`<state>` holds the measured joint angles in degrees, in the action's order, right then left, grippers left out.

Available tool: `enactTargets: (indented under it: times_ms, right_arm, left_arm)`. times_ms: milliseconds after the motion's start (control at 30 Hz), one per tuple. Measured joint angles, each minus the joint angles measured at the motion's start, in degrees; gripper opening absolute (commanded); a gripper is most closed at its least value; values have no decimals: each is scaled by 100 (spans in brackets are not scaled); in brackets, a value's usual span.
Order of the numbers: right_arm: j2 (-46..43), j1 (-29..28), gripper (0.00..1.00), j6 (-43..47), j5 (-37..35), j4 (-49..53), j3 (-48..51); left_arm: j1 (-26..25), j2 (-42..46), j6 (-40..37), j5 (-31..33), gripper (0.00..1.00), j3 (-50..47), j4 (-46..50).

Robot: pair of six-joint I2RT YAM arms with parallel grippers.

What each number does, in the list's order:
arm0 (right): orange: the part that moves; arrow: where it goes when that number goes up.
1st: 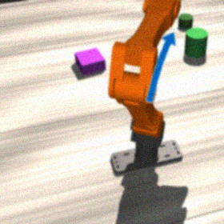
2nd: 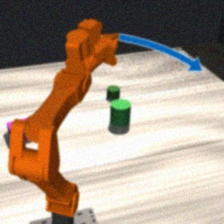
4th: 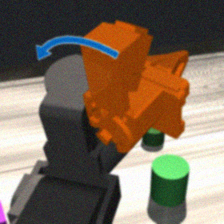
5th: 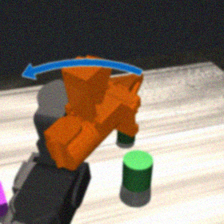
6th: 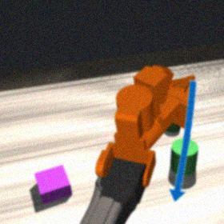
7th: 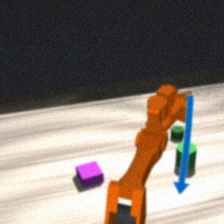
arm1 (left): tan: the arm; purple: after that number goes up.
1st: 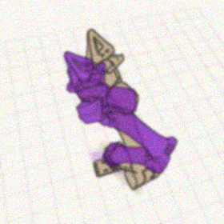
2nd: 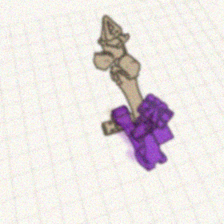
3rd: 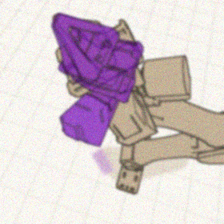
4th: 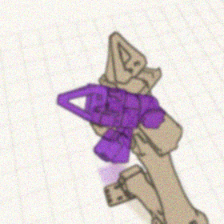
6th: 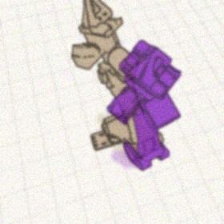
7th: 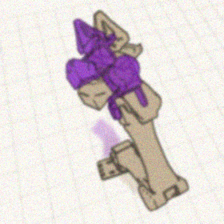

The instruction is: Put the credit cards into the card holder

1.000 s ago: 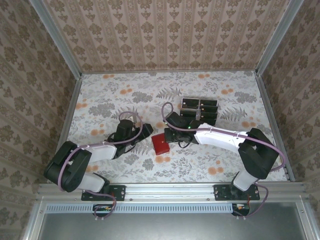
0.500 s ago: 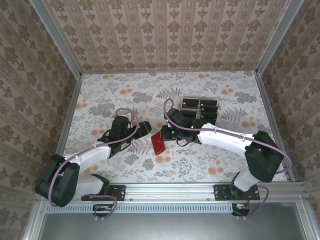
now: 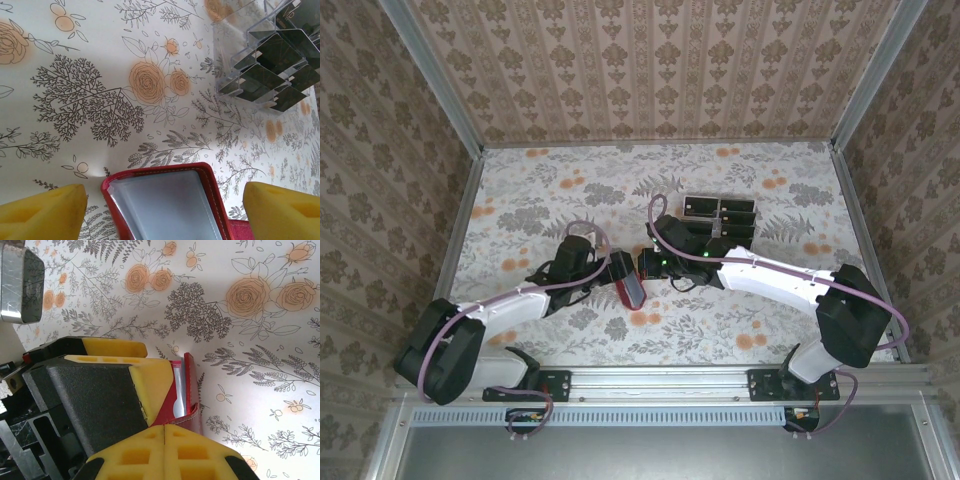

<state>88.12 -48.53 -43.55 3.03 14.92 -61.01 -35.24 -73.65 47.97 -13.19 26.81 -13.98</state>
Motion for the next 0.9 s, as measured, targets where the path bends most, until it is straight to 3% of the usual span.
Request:
enactTargets:
  times_ms: [100,333,567,700,900]
  right_arm:
    - [-50,31,0,-4,-85,-26,114]
    - [-203,188,0,-90,-210,-153,887]
    - [-424,345,0,-337,-391,-450,1740]
    - [-542,463,0,-511,-522,-656,2114]
    - [-608,599,0,-706,-743,-839,2474]
  left_arm:
    - [-4,31,103,151,82,-227,-96]
    - [-4,358,372,529,55,-776,-55]
    - [-2,304,382,793,44,-789,-35]
    - [9,-48,286,896,45,-645,7]
    - [39,-439,-76,1113,54,103,756]
